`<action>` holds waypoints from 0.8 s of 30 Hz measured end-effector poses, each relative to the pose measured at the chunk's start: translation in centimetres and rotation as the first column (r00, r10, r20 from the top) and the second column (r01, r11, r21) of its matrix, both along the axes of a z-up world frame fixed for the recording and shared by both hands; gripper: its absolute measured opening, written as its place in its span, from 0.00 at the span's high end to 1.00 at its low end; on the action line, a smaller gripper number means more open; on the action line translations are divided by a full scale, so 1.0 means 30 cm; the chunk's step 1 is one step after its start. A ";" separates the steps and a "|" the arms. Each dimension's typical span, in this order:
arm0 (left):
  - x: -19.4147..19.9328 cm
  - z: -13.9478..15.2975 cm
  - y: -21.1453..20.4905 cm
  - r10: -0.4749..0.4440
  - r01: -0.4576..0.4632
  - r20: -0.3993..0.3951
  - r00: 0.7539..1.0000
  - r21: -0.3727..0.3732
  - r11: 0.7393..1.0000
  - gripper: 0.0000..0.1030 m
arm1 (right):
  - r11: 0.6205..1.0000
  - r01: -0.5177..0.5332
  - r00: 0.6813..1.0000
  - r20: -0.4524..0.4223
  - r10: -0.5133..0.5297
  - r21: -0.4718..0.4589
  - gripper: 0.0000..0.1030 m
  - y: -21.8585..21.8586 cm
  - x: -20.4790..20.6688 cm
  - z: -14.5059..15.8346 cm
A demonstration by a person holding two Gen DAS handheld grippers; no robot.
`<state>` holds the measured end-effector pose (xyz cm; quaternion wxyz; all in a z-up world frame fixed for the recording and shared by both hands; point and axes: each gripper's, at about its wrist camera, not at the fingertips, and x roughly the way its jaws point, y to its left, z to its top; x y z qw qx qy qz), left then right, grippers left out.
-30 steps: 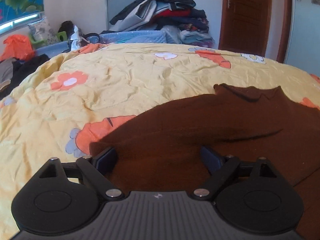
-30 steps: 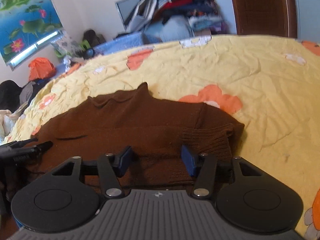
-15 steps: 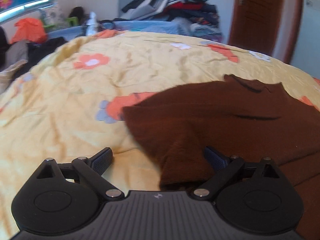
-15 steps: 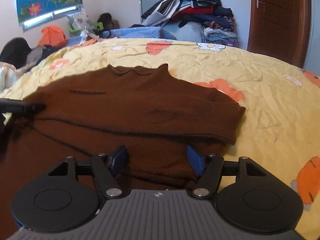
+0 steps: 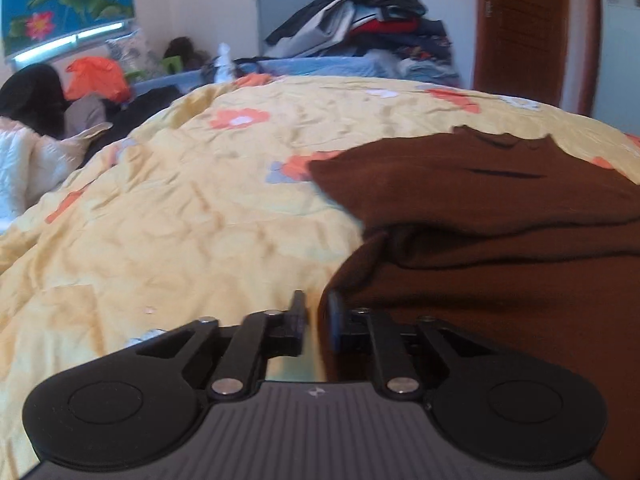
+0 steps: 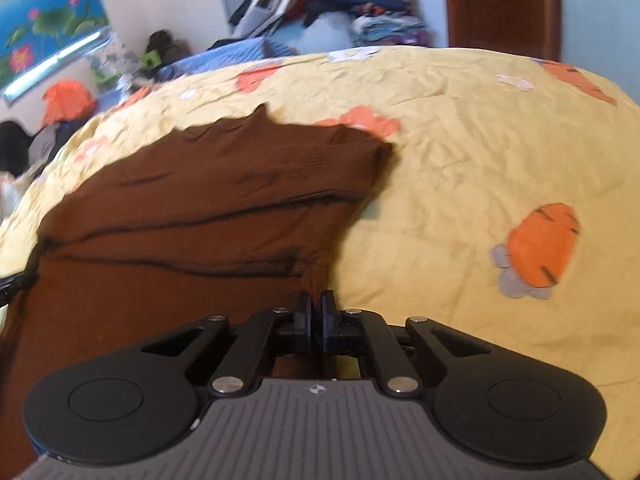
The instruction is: Fold small clothes
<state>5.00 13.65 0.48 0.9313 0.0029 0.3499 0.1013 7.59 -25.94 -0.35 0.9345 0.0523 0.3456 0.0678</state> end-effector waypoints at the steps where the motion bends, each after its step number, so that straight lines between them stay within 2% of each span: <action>1: 0.001 -0.006 0.011 0.005 -0.005 -0.003 1.000 0.030 1.000 0.94 | 1.000 0.001 1.000 0.011 -0.002 0.031 0.92 -0.016 -0.014 -0.011; 2: 0.000 -0.011 0.015 0.010 -0.009 -0.005 1.000 0.060 0.998 0.94 | 0.999 0.000 1.000 0.023 -0.001 0.048 0.92 -0.024 -0.020 -0.018; 3: -0.006 -0.006 0.018 0.008 -0.008 -0.013 1.000 0.057 0.998 0.94 | 0.999 0.002 1.000 0.030 -0.004 0.045 0.92 -0.019 -0.025 -0.021; 4: -0.015 0.005 0.026 0.014 -0.013 -0.028 1.000 0.023 1.000 0.93 | 0.999 0.007 1.000 0.030 -0.008 0.048 0.92 -0.012 -0.027 -0.021; 5: -0.034 0.022 0.040 0.012 -0.014 -0.042 0.999 -0.046 0.999 0.91 | 0.997 0.007 1.000 0.023 -0.009 0.073 0.84 -0.014 -0.036 -0.019; 6: -0.057 0.035 0.053 0.010 -0.015 -0.049 0.999 -0.110 0.994 0.84 | 0.993 0.008 1.000 0.009 -0.009 0.116 0.68 -0.021 -0.051 -0.013; 7: -0.092 0.046 0.067 0.012 -0.021 -0.052 0.999 -0.182 0.983 0.77 | 0.986 0.004 1.000 -0.003 -0.004 0.165 0.58 -0.029 -0.071 -0.009; 8: -0.133 0.050 0.081 0.018 -0.030 -0.049 0.999 -0.256 0.966 0.55 | 0.979 -0.005 1.000 -0.008 0.006 0.204 0.38 -0.036 -0.101 -0.005; 9: -0.178 0.051 0.092 0.024 -0.037 -0.043 0.999 -0.324 0.945 0.25 | 0.973 -0.012 1.000 -0.018 0.016 0.229 0.32 -0.042 -0.135 -0.007; 10: -0.226 0.048 0.100 0.029 -0.040 -0.034 0.999 -0.389 0.921 0.16 | 0.966 -0.019 0.999 -0.039 0.030 0.256 0.33 -0.050 -0.165 -0.014; 11: -0.266 0.042 0.106 0.030 -0.037 -0.024 0.999 -0.444 0.895 0.14 | 0.955 -0.033 0.998 -0.046 0.048 0.295 0.35 -0.059 -0.197 -0.025; 12: -0.297 0.028 0.107 0.024 -0.036 -0.029 0.999 -0.511 0.859 0.14 | 0.940 -0.047 0.996 -0.059 0.071 0.337 0.35 -0.065 -0.224 -0.033; 13: -0.317 0.019 0.107 0.021 -0.028 -0.020 1.000 -0.552 0.833 0.14 | 0.926 -0.060 0.994 -0.066 0.091 0.374 0.35 -0.069 -0.245 -0.040; 14: -0.328 0.014 0.094 0.019 -0.021 -0.008 1.000 -0.564 0.825 0.15 | 0.913 -0.066 0.992 -0.075 0.104 0.403 0.35 -0.071 -0.257 -0.047; 16: -0.314 0.016 0.066 0.005 -0.005 -0.002 1.000 -0.524 0.852 0.16 | 0.899 -0.069 0.991 -0.076 0.113 0.432 0.35 -0.072 -0.263 -0.052; 17: -0.297 0.021 0.056 0.001 -0.005 -0.009 1.000 -0.511 0.860 0.26 | 0.894 -0.061 0.990 -0.085 0.110 0.443 0.43 -0.075 -0.255 -0.055; 18: -0.272 0.023 0.047 -0.015 0.002 -0.023 1.000 -0.507 0.862 0.61 | 0.889 -0.041 0.987 -0.118 0.106 0.455 0.69 -0.080 -0.239 -0.064; 19: -0.249 0.022 0.047 -0.026 -0.006 -0.055 0.998 -0.507 0.862 0.77 | 0.892 -0.017 0.983 -0.154 0.097 0.452 0.88 -0.085 -0.223 -0.077; 20: -0.232 0.022 0.051 -0.029 -0.016 -0.081 0.996 -0.510 0.860 0.89 | 0.887 -0.020 0.984 -0.146 0.099 0.462 0.89 -0.093 -0.220 -0.081; 21: -0.226 0.022 0.060 -0.036 -0.019 -0.095 0.995 -0.521 0.853 0.90 | 0.889 -0.020 0.986 -0.140 0.094 0.458 0.89 -0.100 -0.231 -0.075; 23: -0.240 0.033 0.068 -0.038 -0.015 -0.093 0.995 -0.516 0.857 0.90 | 0.896 -0.015 0.992 -0.106 0.069 0.443 0.89 -0.123 -0.267 -0.057; 24: -0.256 0.034 0.072 -0.040 -0.010 -0.087 0.995 -0.516 0.856 0.90 | 0.884 -0.006 0.993 -0.103 0.061 0.467 0.90 -0.146 -0.284 -0.063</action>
